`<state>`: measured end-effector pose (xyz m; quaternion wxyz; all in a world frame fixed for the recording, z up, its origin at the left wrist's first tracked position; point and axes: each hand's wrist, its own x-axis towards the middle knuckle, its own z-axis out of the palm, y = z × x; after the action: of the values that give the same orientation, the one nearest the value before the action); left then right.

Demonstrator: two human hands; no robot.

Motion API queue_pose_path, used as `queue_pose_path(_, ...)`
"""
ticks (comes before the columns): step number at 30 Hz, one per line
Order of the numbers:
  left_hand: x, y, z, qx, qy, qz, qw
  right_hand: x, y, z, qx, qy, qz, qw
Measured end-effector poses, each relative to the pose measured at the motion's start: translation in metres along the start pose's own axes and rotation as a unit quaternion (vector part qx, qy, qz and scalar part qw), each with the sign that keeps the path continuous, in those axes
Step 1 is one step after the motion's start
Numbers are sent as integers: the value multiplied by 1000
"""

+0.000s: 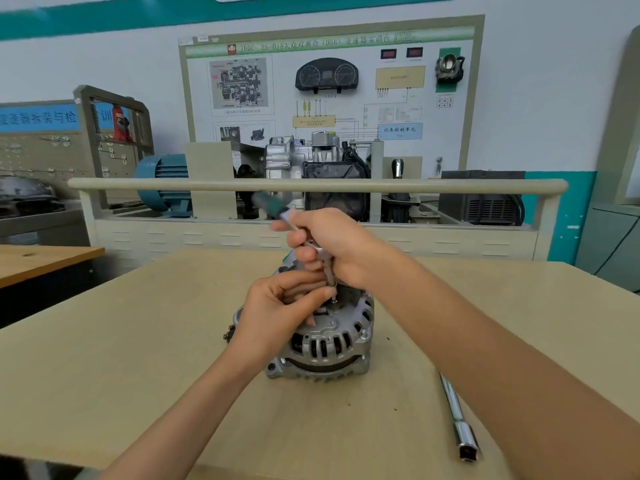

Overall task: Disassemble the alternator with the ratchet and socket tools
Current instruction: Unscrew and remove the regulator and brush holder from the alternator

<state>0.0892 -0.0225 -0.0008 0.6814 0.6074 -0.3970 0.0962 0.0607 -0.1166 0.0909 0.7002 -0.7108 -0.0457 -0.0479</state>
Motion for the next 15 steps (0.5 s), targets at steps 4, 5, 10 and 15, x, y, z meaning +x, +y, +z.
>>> queue_pose_path(4,0,-1,0,16,-9,5,1000,-2,-5,-9,-62,-153,24,986)
queue_pose_path(5,0,0,1,18,-9,6,1000,-3,-4,-9,-60,-150,18,987)
queue_pose_path(10,0,-1,0,-12,-19,11,1000,-10,17,7,28,92,-154,983)
queue_pose_path(15,-1,-2,-1,-14,-42,16,999,-5,23,18,122,303,-205,923)
